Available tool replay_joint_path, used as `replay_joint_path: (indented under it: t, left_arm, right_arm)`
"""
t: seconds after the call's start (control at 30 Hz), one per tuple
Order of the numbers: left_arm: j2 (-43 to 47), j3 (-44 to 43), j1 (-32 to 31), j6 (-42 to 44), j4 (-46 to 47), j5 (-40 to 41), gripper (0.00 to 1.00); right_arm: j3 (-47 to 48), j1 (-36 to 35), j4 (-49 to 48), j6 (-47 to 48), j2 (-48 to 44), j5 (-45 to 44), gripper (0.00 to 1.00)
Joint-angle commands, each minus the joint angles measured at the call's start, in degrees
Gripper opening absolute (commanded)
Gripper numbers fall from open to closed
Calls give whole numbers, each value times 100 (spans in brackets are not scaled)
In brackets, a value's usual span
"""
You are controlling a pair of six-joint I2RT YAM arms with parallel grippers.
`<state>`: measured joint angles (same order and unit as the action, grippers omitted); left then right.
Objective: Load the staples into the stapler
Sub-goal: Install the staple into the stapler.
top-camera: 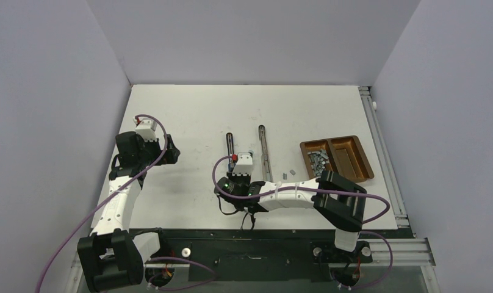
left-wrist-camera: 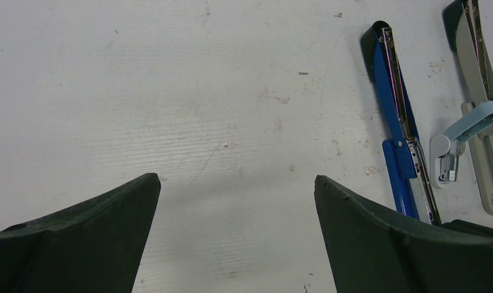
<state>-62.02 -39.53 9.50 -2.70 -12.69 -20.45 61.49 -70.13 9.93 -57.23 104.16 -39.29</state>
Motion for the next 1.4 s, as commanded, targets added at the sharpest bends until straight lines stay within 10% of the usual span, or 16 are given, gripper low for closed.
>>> replay_joint_path:
  t: [0.0, 1.37]
  left_arm:
    - [110, -142, 27, -38, 155, -117, 96]
    - [85, -171, 26, -20, 159, -114, 96]
  right_arm:
    - [109, -35, -187, 62, -209, -166, 9]
    - [188, -127, -362, 323, -156, -267, 9]
